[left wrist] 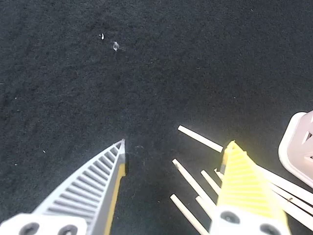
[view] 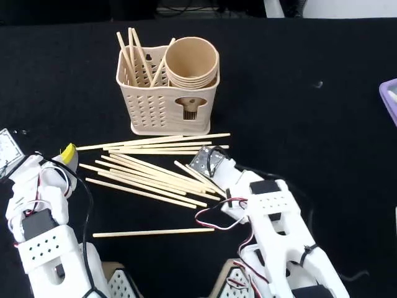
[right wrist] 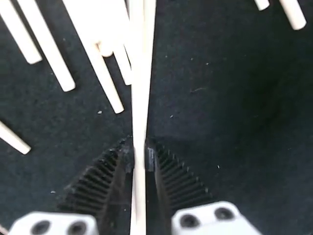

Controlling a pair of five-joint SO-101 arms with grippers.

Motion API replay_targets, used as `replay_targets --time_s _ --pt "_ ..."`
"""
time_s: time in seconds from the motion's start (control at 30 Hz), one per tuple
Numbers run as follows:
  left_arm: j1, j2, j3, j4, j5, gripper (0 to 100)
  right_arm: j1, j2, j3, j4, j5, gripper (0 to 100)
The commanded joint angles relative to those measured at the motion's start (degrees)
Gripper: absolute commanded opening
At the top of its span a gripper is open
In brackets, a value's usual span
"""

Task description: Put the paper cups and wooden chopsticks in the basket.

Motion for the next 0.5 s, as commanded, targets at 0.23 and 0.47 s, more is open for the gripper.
replay_targets --time_s 0.23,0.47 --pt "0.31 -0.88 -1.71 -1.23 0.18 31 -1.14 -1.19 -15.34 11.08 -9.14 1.0" --pt "0.48 -0.88 -1.80 -1.23 0.18 31 -1.32 -1.19 -25.63 23.12 -11.34 1.0"
